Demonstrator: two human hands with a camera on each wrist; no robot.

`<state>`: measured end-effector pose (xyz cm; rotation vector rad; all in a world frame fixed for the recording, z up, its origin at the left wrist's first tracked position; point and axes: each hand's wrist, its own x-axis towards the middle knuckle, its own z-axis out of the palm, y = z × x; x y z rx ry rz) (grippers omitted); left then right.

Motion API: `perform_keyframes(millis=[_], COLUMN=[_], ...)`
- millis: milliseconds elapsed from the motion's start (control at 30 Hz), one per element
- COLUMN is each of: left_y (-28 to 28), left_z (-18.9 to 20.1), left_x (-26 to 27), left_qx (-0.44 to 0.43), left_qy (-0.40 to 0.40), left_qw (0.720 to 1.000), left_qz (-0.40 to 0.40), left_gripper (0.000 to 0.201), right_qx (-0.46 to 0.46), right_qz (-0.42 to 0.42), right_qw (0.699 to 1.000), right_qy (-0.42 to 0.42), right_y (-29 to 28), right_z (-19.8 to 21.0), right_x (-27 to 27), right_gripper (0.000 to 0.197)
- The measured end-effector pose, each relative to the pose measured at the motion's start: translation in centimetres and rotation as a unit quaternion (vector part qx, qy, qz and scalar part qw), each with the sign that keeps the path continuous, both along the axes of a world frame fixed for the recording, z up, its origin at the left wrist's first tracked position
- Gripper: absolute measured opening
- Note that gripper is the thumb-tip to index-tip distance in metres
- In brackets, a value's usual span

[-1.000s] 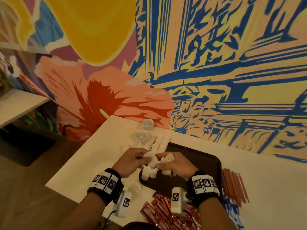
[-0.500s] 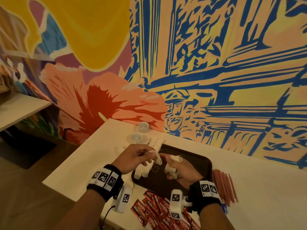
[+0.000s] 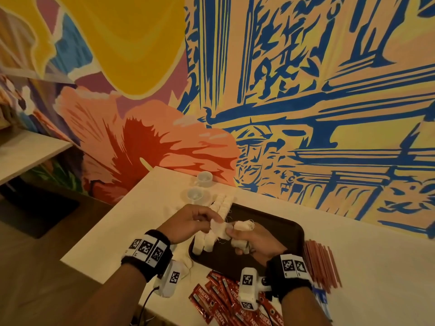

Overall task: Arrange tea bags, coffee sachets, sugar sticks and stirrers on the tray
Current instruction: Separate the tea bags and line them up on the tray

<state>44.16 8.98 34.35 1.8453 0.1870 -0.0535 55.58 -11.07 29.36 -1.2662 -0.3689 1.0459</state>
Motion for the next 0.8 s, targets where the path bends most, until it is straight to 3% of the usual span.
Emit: perform_keyframes(millis=[100,167,267,400,467,533,633,767,800], left_y=[1.6,2.5,3.4,3.6,4.0,4.5,5.7,7.6,8.0], left_z=[-0.8,-1.3,-2.2,-2.4,-2.6,-2.7,-3.1,-4.2,-4.7], left_x=[0.5,0.5,0.7,1.2,1.7,2.2,3.2,4.1,4.3], left_qx=[0.049,0.069,0.021,-0.066,-0.056,-0.032,0.015,0.035,0.045], left_qy=[-0.051,-0.055,-0.02,0.027,0.013,-0.006,-0.017,-0.014,-0.008], left_qw=[0.99,0.981,0.988,0.992,0.996,0.998,0.998,0.998,0.998], left_qz=[0.122,0.173,0.149,0.101,0.072,0.051,0.059,0.054,0.054], left_gripper=[0.037,0.032,0.019,0.027,0.028,0.008,0.027,0.015,0.021], right_qx=[0.02,0.02,0.009,0.015,0.012,-0.001,-0.038,-0.076,-0.084], right_qz=[-0.058,-0.076,-0.09,-0.102,-0.103,-0.096,-0.1,-0.169,-0.187], right_qw=[0.998,0.996,0.992,0.99,0.989,0.989,0.988,0.982,0.978], right_qy=[-0.012,-0.045,-0.089,-0.1,-0.103,-0.111,-0.108,-0.044,-0.029], right_y=[1.1,2.0,3.3,5.2,6.1,6.7,6.7,6.4,6.2], right_z=[0.5,0.7,0.5,0.0,-0.2,-0.4,-0.9,-2.3,-2.6], right_x=[0.2,0.4,0.7,0.6,0.6,0.5,0.7,1.0,1.0], right_gripper=[0.014,0.009,0.015,0.015,0.022,0.025,0.018,0.025,0.028])
